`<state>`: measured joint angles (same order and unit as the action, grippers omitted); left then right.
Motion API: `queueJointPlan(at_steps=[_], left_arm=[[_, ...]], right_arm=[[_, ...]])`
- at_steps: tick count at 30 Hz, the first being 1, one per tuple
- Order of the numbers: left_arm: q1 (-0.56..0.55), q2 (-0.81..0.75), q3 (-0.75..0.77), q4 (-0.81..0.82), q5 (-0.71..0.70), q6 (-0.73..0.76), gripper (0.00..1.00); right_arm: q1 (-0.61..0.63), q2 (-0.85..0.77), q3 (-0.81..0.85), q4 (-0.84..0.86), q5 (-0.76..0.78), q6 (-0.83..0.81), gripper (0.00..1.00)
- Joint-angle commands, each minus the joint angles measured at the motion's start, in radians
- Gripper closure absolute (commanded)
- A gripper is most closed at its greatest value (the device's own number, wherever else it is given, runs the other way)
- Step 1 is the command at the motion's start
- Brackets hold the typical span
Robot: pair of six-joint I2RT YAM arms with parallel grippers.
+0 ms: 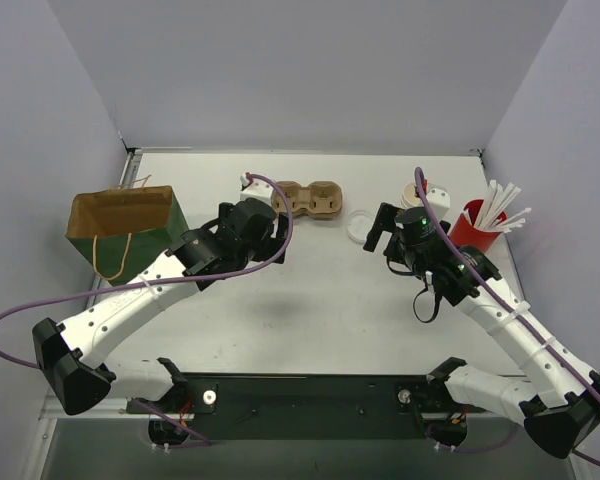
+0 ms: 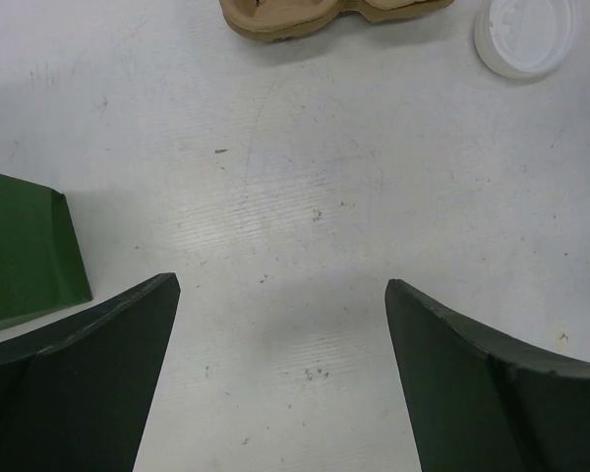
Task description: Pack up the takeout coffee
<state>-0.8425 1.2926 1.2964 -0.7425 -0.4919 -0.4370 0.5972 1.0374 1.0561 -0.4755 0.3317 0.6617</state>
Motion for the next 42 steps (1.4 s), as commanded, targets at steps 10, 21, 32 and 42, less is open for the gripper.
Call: queueJointPlan(at_steps=[10,21,32,42], left_arm=[[0.008,-0.021,0.024,0.011,0.029,0.035,0.02],[0.031,-0.022,0.023,0.014,0.092,0.037,0.02],[0.059,-0.042,0.046,-0.034,0.113,0.044,0.03],[0.079,-0.050,0.060,-0.058,0.125,0.057,0.03]], right_arm=[[0.006,0.006,0.021,-0.026,0.033,0.003,0.01],[-0.080,0.133,0.180,-0.048,0.073,-0.117,0.11],[-0.316,0.541,0.534,-0.109,-0.065,-0.238,0.51],[-0.396,0.786,0.688,-0.121,-0.126,-0.287,0.69]])
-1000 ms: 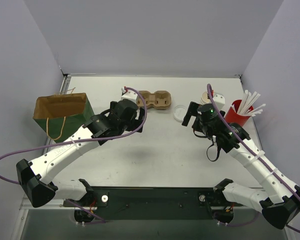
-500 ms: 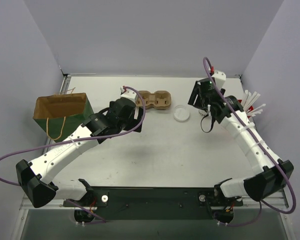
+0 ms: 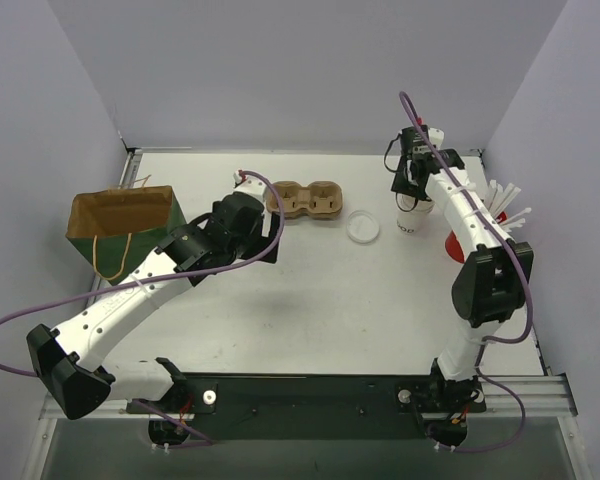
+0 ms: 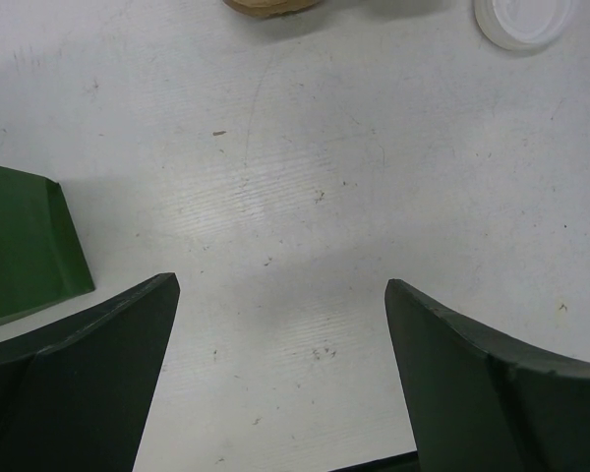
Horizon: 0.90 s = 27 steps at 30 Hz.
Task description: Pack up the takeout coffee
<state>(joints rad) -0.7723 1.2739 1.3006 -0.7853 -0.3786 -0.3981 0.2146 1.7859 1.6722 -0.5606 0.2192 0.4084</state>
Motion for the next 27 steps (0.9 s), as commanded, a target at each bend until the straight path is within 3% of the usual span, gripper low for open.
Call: queueJointPlan(at_steps=[1,8,14,21,27], left_arm=[[0.011,-0.030,0.057,-0.019,0.012,0.019,0.03],[0.016,-0.034,0.062,-0.031,0.006,0.022,0.03],[0.018,-0.033,0.062,-0.043,0.001,0.022,0.03],[0.019,-0.034,0.060,-0.052,-0.005,0.018,0.02],[0.018,-0.031,0.065,-0.051,-0.006,0.016,0.03]], right_arm=[[-0.017,0.049,0.078,-0.041,-0.014,-0.037,0.69],[-0.030,0.107,0.095,-0.047,-0.007,-0.043,0.69],[-0.037,0.141,0.103,-0.047,0.012,-0.059,0.79],[-0.035,0.145,0.124,-0.053,0.042,-0.069,1.00],[-0.024,0.133,0.152,-0.081,0.109,-0.089,1.00]])
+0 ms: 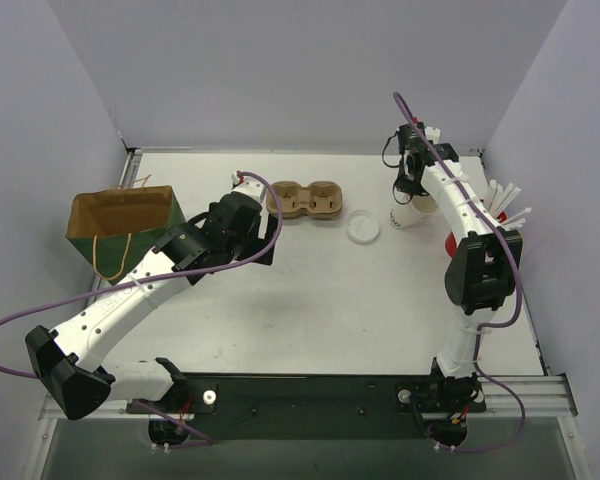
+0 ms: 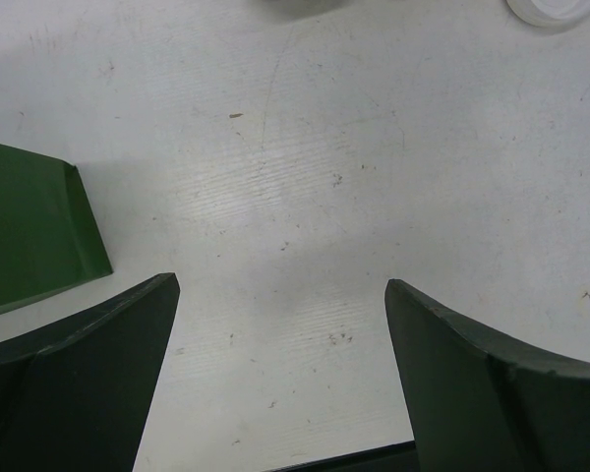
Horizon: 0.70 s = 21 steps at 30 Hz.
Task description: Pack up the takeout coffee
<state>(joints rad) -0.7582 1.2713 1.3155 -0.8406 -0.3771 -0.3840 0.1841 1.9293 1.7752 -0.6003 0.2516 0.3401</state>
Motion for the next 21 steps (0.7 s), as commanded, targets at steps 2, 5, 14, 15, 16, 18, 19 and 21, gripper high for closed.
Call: queueJointPlan(at_steps=[2,5,14,15,16,18,19,21], left_arm=[[0.003,-0.027,0.048,0.005,-0.008,0.004,0.03],[0.005,-0.024,0.050,0.006,-0.005,0.004,0.02],[0.005,-0.030,0.044,0.005,-0.006,0.002,0.03],[0.007,-0.030,0.041,0.005,-0.003,0.004,0.03],[0.010,-0.032,0.039,0.005,-0.003,0.004,0.03],[0.011,-0.032,0.039,0.006,-0.003,0.005,0.03],[0.013,-0.033,0.039,0.006,-0.003,0.005,0.03],[0.014,-0.033,0.034,0.009,-0.003,0.005,0.03]], right_arm=[[0.005,-0.012,0.059,-0.049,0.089,-0.024,1.00],[0.006,0.005,0.108,-0.090,0.086,-0.035,1.00],[0.080,0.177,0.312,-0.285,0.184,-0.105,1.00],[0.090,0.212,0.326,-0.327,0.208,-0.111,1.00],[0.100,0.229,0.345,-0.349,0.254,-0.116,1.00],[0.120,0.255,0.366,-0.383,0.275,-0.122,1.00],[0.126,0.254,0.363,-0.383,0.278,-0.121,1.00],[0.130,0.235,0.354,-0.385,0.278,-0.112,1.00]])
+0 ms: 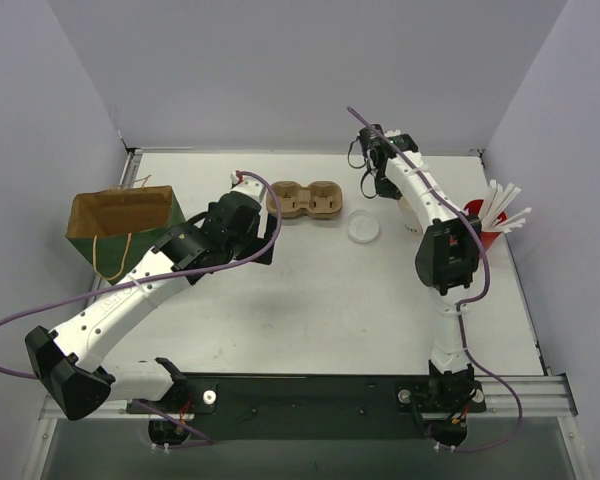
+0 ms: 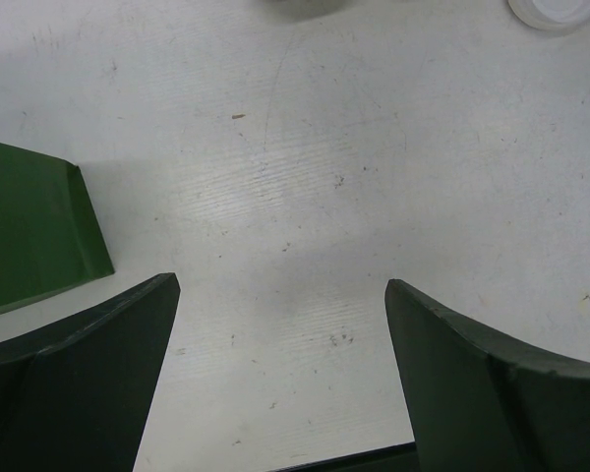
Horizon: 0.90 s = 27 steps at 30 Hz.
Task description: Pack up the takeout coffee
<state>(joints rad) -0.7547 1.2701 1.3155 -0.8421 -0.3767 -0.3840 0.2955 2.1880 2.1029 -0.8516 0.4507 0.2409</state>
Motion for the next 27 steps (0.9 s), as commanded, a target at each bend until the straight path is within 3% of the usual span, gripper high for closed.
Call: queueJointPlan(at_steps=[1,19,27], left_arm=[[0.012,-0.031,0.031,0.009,-0.002,0.004,0.03],[0.012,-0.011,0.004,0.055,0.058,-0.032,0.03],[0.012,-0.009,-0.028,0.107,0.125,-0.055,0.03]], right_arm=[[0.021,-0.030,0.028,-0.133,0.079,-0.014,1.00],[0.037,-0.145,0.080,-0.188,0.170,-0.032,1.00],[0.034,-0.171,0.003,-0.159,0.056,0.008,1.00]])
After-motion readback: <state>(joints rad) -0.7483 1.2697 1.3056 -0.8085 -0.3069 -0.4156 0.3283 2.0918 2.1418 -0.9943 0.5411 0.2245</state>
